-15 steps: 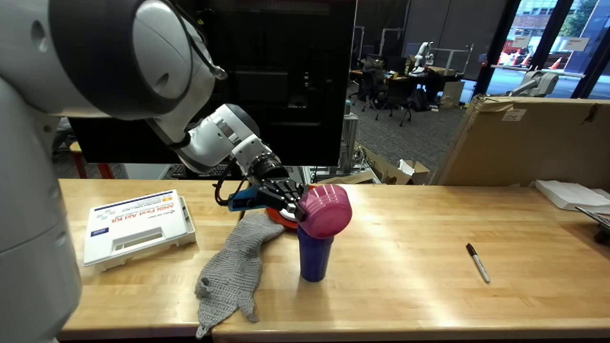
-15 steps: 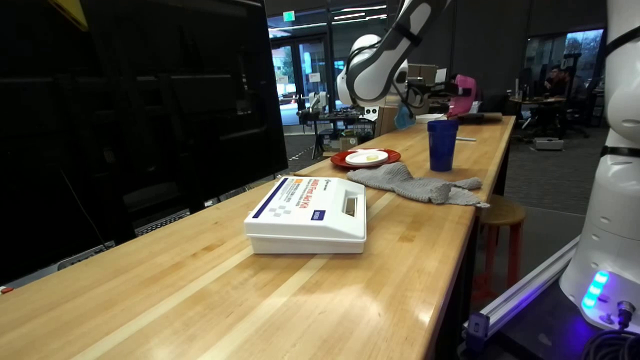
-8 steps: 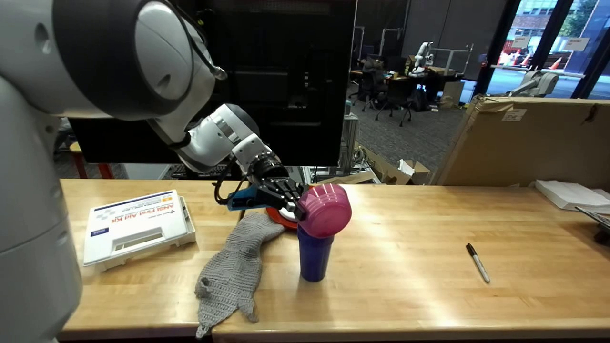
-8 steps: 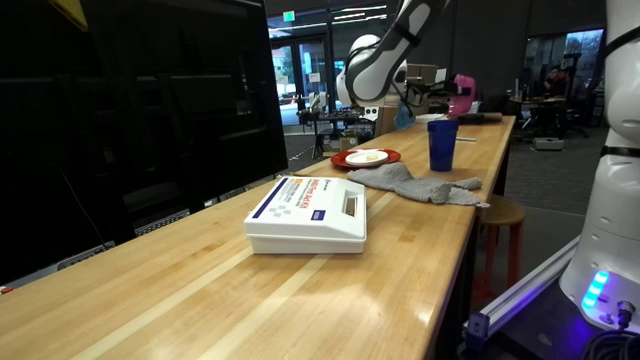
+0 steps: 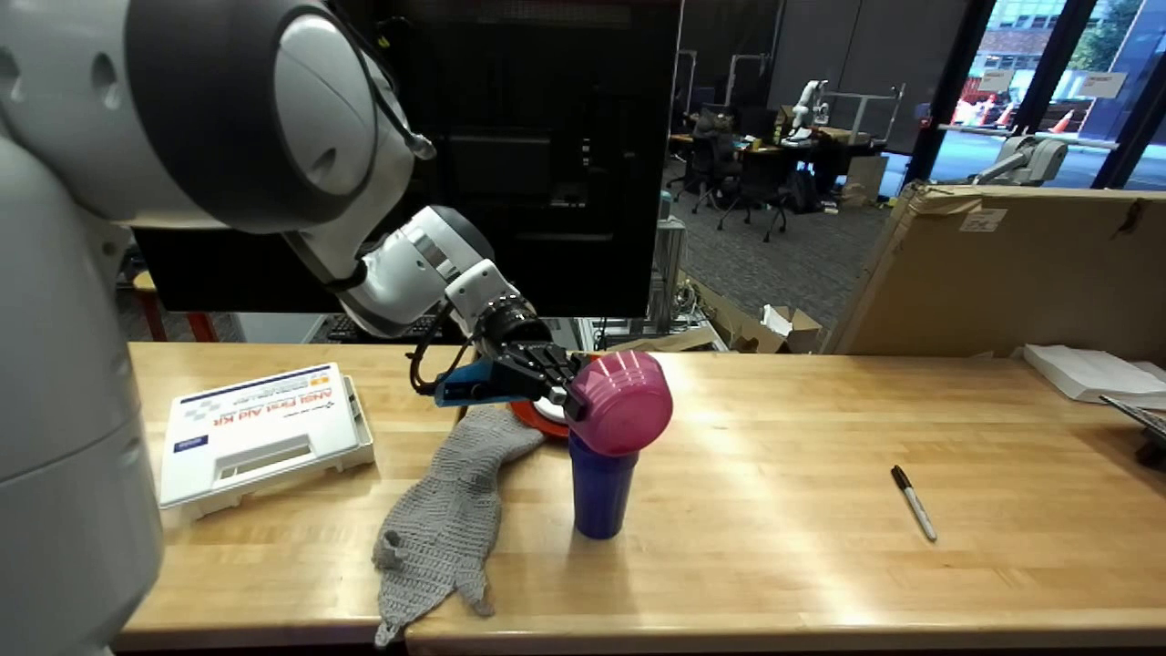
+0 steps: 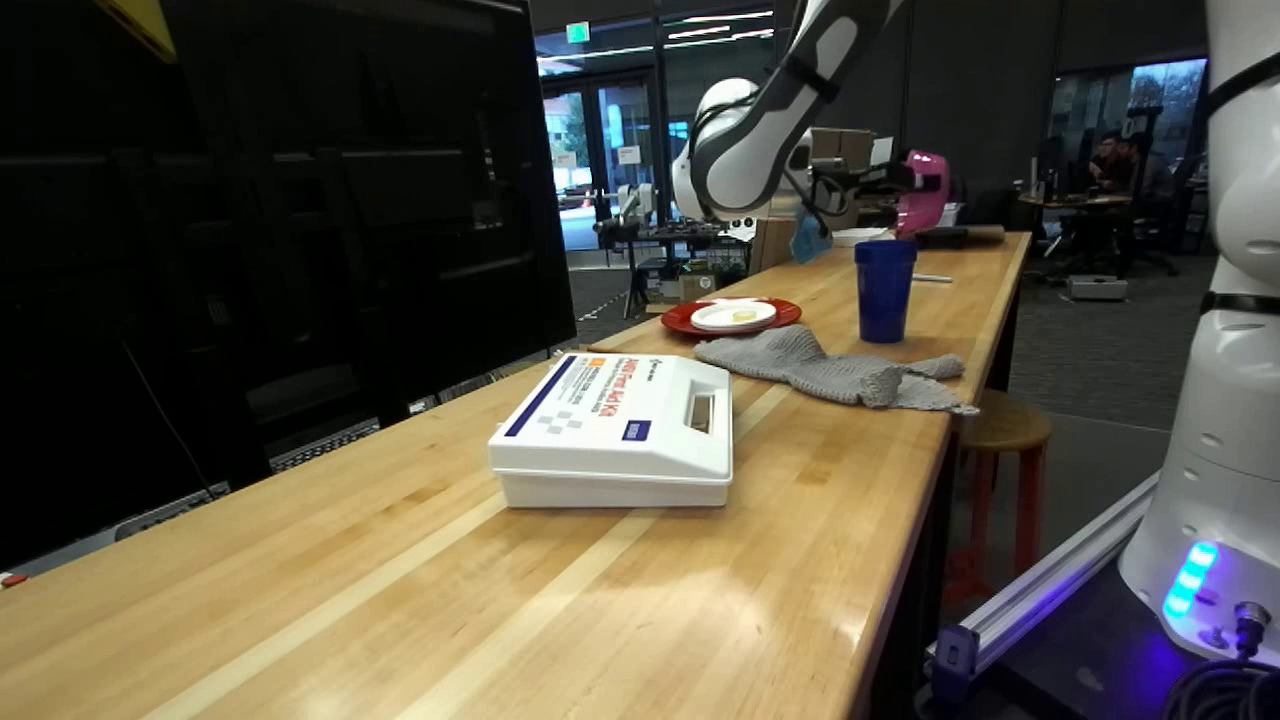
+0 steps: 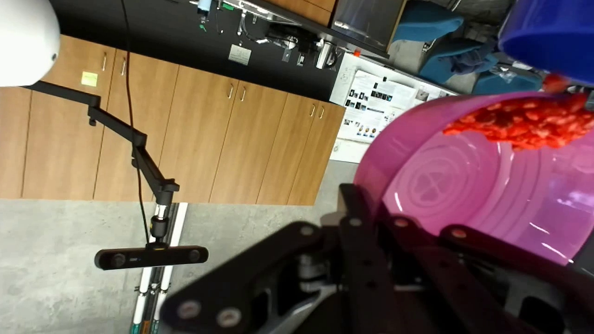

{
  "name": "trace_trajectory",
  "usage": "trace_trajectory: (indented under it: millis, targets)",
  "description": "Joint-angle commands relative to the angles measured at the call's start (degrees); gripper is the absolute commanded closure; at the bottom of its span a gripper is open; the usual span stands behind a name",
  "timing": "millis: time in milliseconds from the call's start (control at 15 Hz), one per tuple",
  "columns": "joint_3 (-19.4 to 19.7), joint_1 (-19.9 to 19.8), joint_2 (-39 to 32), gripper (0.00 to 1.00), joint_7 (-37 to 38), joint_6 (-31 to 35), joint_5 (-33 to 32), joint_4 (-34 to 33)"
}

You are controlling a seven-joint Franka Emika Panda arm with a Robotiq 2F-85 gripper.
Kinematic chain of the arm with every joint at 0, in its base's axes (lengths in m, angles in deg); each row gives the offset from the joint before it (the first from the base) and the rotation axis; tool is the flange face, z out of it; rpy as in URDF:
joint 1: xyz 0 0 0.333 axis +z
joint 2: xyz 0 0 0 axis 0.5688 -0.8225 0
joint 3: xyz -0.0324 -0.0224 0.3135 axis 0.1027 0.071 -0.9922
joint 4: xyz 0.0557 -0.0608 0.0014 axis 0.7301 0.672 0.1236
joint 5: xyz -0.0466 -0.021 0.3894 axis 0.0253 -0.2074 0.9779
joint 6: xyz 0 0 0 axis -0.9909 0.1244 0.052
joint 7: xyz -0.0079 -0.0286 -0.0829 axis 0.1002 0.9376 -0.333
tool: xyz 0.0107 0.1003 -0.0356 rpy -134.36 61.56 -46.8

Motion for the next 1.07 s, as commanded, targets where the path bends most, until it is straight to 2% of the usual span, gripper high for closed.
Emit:
trace_trajectory:
  millis: [0,1000]
  targets:
    - [0.1,1.0,-0.4,0.99,-1.9,-2.0,-1.8,-0.6]
    - [0.0,1.6,-1.2,0.99,-4.8,-3.7,-4.3,0.0]
